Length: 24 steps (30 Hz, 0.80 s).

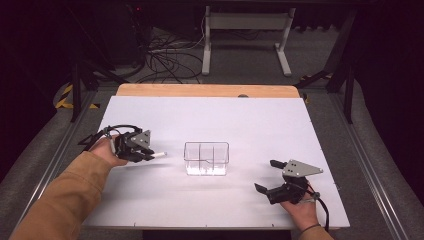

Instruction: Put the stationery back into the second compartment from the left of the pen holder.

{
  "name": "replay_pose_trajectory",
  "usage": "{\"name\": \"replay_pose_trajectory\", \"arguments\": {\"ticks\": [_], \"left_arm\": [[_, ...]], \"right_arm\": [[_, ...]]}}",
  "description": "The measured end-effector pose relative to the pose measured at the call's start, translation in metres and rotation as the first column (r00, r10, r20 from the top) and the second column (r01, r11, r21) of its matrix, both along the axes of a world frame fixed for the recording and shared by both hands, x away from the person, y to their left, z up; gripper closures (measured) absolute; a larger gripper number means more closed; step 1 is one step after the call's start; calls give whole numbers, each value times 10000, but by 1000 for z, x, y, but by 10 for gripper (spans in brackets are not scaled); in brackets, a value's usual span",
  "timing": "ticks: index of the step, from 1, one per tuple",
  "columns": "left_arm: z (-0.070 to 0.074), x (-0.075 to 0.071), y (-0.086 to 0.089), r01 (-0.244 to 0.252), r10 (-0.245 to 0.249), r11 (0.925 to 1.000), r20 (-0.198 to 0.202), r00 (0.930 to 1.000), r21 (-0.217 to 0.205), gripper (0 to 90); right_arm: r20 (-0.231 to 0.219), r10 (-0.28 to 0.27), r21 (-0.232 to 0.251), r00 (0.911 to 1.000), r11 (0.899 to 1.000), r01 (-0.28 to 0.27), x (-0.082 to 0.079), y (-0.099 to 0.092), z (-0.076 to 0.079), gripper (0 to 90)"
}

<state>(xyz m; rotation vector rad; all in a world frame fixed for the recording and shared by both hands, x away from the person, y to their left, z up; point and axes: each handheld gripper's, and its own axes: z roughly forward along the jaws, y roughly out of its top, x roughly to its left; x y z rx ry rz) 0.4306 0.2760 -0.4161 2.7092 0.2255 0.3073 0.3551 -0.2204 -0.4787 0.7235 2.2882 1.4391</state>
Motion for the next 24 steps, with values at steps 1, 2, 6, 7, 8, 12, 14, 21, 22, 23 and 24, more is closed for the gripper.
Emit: {"name": "replay_pose_trajectory", "arguments": {"ticks": [1, 2, 6, 7, 8, 12, 14, 21, 22, 23, 24], "left_arm": [[3, -2, 1, -40, 41, 9999, 60, 10000, -157, 784], [5, -3, 1, -7, 11, 9994, 116, 9999, -339, 785], [16, -8, 1, -154, 188, 9968, 427, 9989, -788, 784], [18, -10, 0, -183, 224, 9959, 450, 9987, -887, 784], [20, -12, -1, -257, 306, 9954, 524, 9982, -920, 784], [30, -17, -3, -333, 448, 9895, 796, 9958, -1404, 784], [35, -19, -3, -434, 582, 9839, 814, 9950, -1735, 784], [53, -24, -2, -590, 907, 9499, 901, 9918, -3071, 784], [55, -25, -2, -622, 950, 9406, 829, 9920, -3337, 784], [57, -26, -2, -669, 1010, 9323, 784, 9918, -3556, 784], [59, -26, -2, -672, 1062, 9252, 851, 9907, -3734, 784]], "right_arm": [[2, 1, 4, 10000, 10000, -1, 0, 0, 0, 5], [1, 1, 6, 10000, 10000, -1, 0, 0, 0, 5], [1, -6, 9, 10000, 10000, 6, 0, 0, 0, 5], [-4, -7, 8, 10000, 10000, 7, 0, 0, 0, 5], [-4, -7, 8, 10000, 10000, 7, 0, 0, 0, 5], [-8, -13, 10, 10000, 10000, 13, 0, 0, 0, 5], [-13, -15, 11, 10000, 10000, 15, 0, 0, 0, 5], [-8, -24, 10, 10000, 10000, 24, 0, 0, 0, 5], [-12, -24, 14, 10000, 10000, 24, 0, 0, 0, 6], [-2, -31, 4, 10000, 10000, 31, 0, 0, 0, 6], [-8, -28, 4, 10000, 10000, 28, 0, 1, 0, 6]]}}
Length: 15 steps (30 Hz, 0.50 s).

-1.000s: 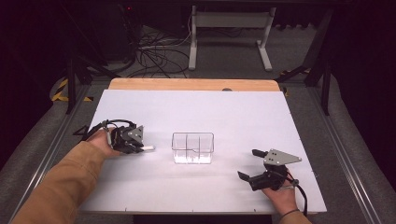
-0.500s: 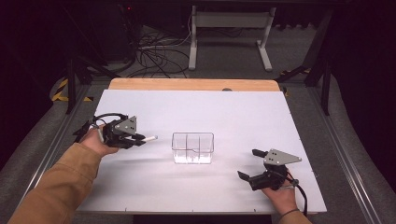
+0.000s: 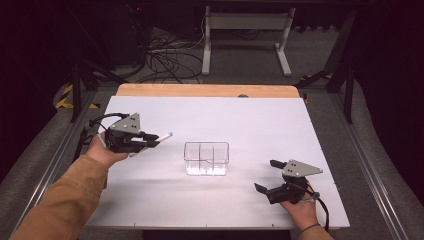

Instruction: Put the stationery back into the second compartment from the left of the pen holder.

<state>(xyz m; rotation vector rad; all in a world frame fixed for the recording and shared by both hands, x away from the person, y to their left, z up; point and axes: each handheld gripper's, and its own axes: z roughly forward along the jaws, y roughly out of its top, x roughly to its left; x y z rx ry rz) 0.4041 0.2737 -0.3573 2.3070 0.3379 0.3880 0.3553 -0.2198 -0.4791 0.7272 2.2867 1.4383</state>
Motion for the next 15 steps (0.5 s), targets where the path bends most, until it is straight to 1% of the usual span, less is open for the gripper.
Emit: {"name": "replay_pose_trajectory", "arguments": {"ticks": [2, 5, 8, 10, 11, 12, 13, 15], "left_arm": [[4, -3, -1, 22, -20, 9992, 48, 10000, -400, 784], [9, -6, -4, 62, -52, 9970, 134, 9999, -774, 784], [13, -9, -7, -30, 47, 9936, 145, 9999, -1132, 784], [13, -8, -8, 106, -126, 9868, -112, 9999, -1615, 783], [13, -8, -8, 130, -165, 9822, -173, 9997, -1875, 783], [14, -8, -8, 141, -185, 9788, -197, 9996, -2041, 783], [14, -8, -9, 177, -249, 9721, -279, 9993, -2340, 783], [15, -9, -10, 202, -307, 9618, -341, 9989, -2730, 783]], "right_arm": [[24, 9, -13, 10000, 10000, -9, 0, 0, 0, 6], [27, 2, -11, 10000, 10000, -2, 0, 0, 0, 6], [41, -2, -34, 10000, 10000, 2, 0, 0, 0, 7], [31, 15, -46, 10000, 10000, -15, 0, 1, 0, 7], [37, 17, -39, 10000, 10000, -17, 0, 1, 0, 7], [49, 22, -32, 10000, 10000, -22, 0, 1, 0, 7], [49, 22, -31, 10000, 10000, -22, 0, 1, 0, 7], [55, 22, -30, 10000, 10000, -22, 0, 1, 0, 7]]}}
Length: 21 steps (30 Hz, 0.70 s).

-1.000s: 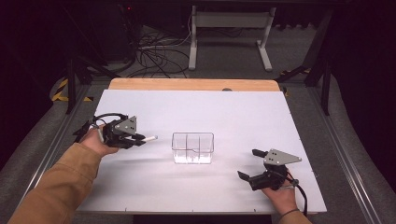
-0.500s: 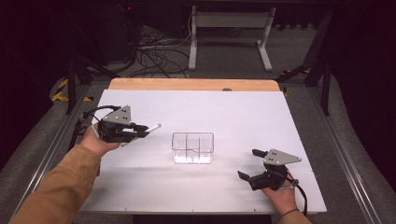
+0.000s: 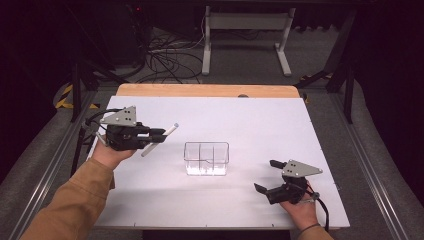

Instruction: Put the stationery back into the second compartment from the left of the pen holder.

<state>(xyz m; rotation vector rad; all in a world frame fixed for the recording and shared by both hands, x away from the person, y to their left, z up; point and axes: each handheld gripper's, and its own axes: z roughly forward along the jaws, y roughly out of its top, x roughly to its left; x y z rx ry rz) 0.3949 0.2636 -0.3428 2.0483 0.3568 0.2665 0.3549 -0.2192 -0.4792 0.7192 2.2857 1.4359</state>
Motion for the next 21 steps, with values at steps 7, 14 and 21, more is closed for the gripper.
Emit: {"name": "replay_pose_trajectory", "arguments": {"ticks": [7, 14, 21], "left_arm": [[4, -6, -10, -9, 13, 9946, 38, 10000, -1038, 783], [6, -13, -26, -261, 236, 9772, -144, 9996, -2108, 783], [5, -22, -46, -446, 466, 9592, 6, 9989, -2791, 782]], "right_arm": [[20, -3, 2, 10000, 10000, 3, 0, 0, 0, 7], [38, 26, -14, 10000, 10000, -26, 0, 0, 0, 7], [54, 48, -8, 10000, 10000, -48, -1, 0, 0, 7]]}}
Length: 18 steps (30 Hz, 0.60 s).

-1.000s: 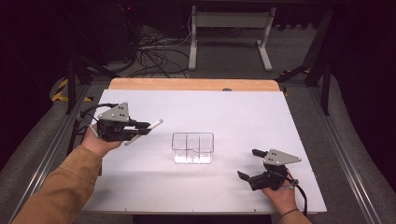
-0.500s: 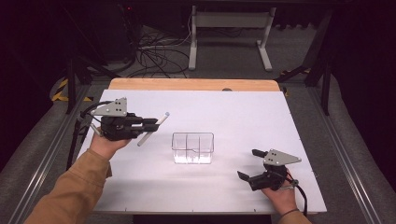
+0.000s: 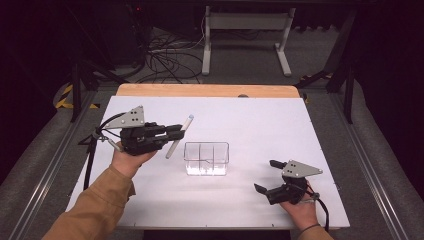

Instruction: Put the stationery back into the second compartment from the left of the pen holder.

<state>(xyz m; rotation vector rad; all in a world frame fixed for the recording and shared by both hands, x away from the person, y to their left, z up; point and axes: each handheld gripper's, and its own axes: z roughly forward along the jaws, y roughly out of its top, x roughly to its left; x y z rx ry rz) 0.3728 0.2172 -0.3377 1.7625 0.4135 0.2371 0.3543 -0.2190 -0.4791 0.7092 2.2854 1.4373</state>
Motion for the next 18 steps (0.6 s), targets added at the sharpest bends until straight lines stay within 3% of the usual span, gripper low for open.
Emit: {"name": "replay_pose_trajectory", "arguments": {"ticks": [2, 13, 18], "left_arm": [[-1, 0, -5, -108, 109, 9999, 145, 9998, -85, 782], [-14, -2, -40, -432, 444, 9951, 111, 9990, -890, 782], [-20, 0, -51, -446, 463, 9935, 136, 9988, -1051, 782]], "right_arm": [[12, 14, -38, 10000, 10000, -14, 0, 0, 0, 7], [33, 36, -22, 10000, 10000, -36, 0, 0, 0, 7], [40, 46, -24, 10000, 10000, -45, -1, 0, 0, 7]]}}
